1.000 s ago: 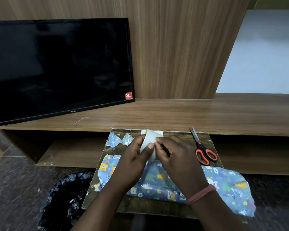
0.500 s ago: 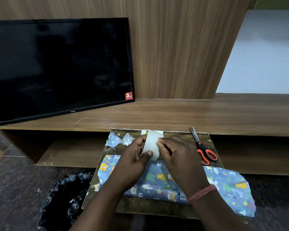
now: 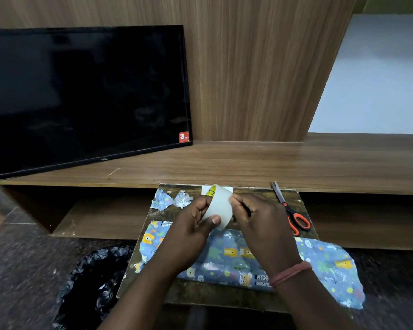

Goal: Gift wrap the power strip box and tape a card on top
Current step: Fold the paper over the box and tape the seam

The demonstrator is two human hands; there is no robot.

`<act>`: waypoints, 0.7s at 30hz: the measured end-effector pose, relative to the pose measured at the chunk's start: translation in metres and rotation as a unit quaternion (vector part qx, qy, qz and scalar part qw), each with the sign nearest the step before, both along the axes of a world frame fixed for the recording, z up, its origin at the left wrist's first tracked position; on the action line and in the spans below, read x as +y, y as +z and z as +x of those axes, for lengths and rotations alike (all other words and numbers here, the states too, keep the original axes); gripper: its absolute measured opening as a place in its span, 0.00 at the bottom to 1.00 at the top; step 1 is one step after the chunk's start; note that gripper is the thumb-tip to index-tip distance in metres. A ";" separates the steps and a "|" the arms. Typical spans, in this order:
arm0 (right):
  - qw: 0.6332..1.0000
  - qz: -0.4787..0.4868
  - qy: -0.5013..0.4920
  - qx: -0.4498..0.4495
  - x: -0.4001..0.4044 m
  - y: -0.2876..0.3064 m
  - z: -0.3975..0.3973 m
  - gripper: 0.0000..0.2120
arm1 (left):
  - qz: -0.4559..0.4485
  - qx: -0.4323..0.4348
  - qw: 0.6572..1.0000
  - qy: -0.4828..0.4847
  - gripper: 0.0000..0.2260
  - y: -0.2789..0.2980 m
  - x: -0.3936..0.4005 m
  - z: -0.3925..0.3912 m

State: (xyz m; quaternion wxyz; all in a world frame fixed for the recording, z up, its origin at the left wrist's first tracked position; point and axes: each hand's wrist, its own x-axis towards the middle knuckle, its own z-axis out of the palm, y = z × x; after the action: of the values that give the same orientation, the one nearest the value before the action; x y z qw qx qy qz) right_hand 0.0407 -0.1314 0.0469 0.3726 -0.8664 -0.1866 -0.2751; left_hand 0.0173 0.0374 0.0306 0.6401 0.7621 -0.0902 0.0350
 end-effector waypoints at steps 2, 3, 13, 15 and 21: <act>1.000 -0.018 0.016 0.003 0.001 -0.001 -0.002 0.08 | -0.019 0.024 0.999 -0.015 0.16 0.001 0.001 -0.001; 0.999 -0.030 0.020 -0.002 0.002 -0.002 -0.004 0.08 | -0.027 0.030 0.999 -0.019 0.18 0.002 0.001 -0.002; 0.998 -0.056 -0.006 -0.017 0.014 -0.006 -0.008 0.09 | -0.023 -0.003 0.999 0.037 0.07 0.004 -0.003 0.000; 0.999 -0.041 -0.011 -0.009 0.009 -0.004 -0.005 0.10 | -0.015 -0.011 1.000 0.019 0.06 0.004 -0.001 -0.001; 0.999 -0.047 0.006 0.001 0.003 -0.005 -0.003 0.08 | -0.022 0.030 0.999 -0.017 0.13 0.001 0.000 -0.003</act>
State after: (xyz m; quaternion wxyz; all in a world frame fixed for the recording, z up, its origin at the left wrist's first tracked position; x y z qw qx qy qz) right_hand 0.0379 -0.1280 0.0421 0.3328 -0.8823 -0.2040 -0.2629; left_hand 0.0147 0.0373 0.0319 0.6598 0.7468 -0.0832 0.0035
